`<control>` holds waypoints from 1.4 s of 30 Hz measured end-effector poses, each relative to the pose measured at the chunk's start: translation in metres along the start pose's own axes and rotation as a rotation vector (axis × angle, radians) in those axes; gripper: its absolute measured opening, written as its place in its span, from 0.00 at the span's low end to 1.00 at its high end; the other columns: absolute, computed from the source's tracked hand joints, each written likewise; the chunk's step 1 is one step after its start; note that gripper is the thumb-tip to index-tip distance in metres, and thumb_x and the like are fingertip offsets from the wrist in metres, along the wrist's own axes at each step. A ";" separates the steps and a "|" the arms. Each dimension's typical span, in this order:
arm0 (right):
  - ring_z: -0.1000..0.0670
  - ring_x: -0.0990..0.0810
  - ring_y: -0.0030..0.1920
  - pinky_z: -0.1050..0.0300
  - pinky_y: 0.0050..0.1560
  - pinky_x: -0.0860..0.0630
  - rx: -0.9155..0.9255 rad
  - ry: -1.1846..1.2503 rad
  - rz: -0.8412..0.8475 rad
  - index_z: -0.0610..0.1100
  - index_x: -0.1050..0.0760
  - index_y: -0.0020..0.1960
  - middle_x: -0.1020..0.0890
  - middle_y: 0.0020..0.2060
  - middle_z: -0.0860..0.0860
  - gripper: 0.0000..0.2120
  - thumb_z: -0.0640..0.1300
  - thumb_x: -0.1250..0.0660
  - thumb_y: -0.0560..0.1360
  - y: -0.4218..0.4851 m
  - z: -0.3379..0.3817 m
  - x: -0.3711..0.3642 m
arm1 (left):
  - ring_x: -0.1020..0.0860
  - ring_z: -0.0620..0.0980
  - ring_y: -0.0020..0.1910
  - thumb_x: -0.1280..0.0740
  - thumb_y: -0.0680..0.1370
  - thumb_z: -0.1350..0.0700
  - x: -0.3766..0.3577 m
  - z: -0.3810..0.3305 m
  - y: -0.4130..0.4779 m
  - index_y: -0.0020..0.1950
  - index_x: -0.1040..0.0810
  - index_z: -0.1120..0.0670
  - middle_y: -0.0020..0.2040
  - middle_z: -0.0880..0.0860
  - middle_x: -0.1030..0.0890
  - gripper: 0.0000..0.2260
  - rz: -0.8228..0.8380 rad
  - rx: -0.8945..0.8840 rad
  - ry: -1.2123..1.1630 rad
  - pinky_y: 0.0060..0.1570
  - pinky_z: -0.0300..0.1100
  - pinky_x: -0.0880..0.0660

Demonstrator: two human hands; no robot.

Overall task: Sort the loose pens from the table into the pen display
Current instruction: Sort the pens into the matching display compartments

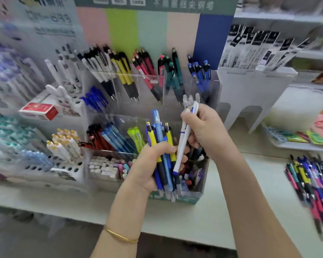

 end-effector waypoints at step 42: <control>0.55 0.25 0.29 0.62 0.27 0.27 -0.044 -0.049 0.079 0.47 0.18 0.48 0.21 0.29 0.55 0.07 0.38 0.33 0.76 -0.035 0.009 -0.101 | 0.24 0.52 0.32 0.32 0.69 0.65 0.090 -0.040 -0.022 0.42 0.21 0.54 0.34 0.54 0.23 0.06 0.233 -0.312 0.338 0.36 0.49 0.24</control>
Point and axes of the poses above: each hand's wrist, its own y-axis towards the middle knuckle, its own x-axis out of the back of the hand, z = x × y, the point moved 5 cm from there along y, towards the middle knuckle
